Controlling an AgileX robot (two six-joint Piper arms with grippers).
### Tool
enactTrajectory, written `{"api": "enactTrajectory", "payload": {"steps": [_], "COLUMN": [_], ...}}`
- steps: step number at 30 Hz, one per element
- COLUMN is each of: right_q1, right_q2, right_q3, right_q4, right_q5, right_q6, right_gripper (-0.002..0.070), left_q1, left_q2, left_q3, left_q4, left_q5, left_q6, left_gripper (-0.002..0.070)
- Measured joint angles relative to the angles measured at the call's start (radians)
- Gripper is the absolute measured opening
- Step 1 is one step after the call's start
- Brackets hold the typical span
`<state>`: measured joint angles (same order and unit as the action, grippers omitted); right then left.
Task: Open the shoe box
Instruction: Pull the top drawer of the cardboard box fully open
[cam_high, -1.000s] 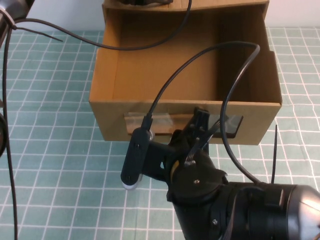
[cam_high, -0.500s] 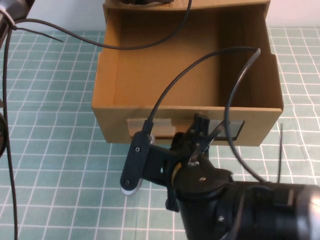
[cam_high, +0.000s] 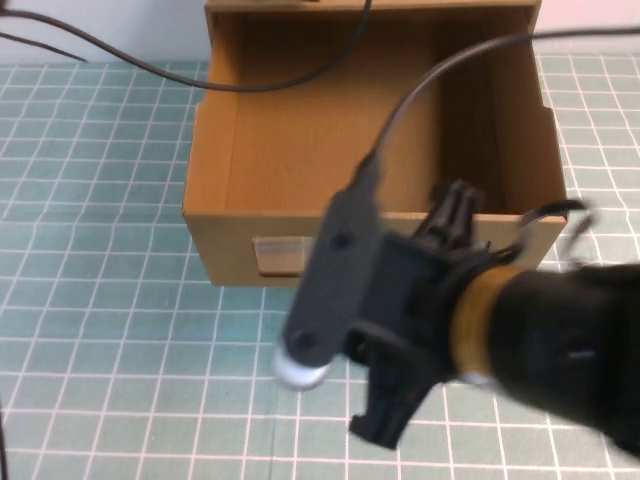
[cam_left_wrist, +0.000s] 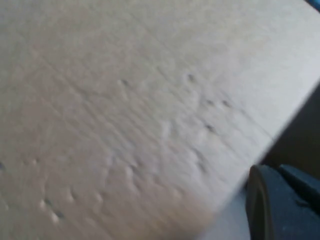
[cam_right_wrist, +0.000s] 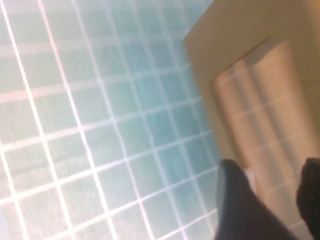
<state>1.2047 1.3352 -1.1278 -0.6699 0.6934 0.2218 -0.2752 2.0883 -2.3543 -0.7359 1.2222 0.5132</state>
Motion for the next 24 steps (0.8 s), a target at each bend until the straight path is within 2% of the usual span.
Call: {"api": "enactTrajectory", "payload": {"steps": [3,7,9,16,20,24], "right_q1": [0.0,0.0,0.0,0.0,0.0,0.0], "right_q2": [-0.095,-0.228,-0.295,-0.498,-0.618,-0.733], "right_q3": [0.0,0.0,0.0,0.0,0.01,0.087], "right_q4": [0.025,0.027,0.02,-0.065,-0.08,-0.119], "right_q5": [0.0,0.022,0.054,0.286,0.336,0.344], "right_q6": [-0.009,-0.012,0.005,0.075,0.142,0.21], "right_gripper": [0.019,0.0054,0.0018,-0.001,-0.0012,-0.0013], "left_q1": [0.0,0.0,0.0,0.002,0.004,0.004], "left_q2": [-0.09,-0.244,-0.317,-0.552,-0.705,-0.872], "left_q3": [0.004,0.004,0.004,0.023,0.135,0.353], "left_q4": [0.034,0.088,0.145,0.409,0.454,0.48], "left_q5": [0.022,0.031,0.038,0.049,0.05,0.053], "left_q6": [-0.01,-0.025,-0.049,-0.156,-0.164,-0.164], "left_gripper": [-0.0006,-0.0006,-0.0006,-0.0006,-0.0006,-0.0006]}}
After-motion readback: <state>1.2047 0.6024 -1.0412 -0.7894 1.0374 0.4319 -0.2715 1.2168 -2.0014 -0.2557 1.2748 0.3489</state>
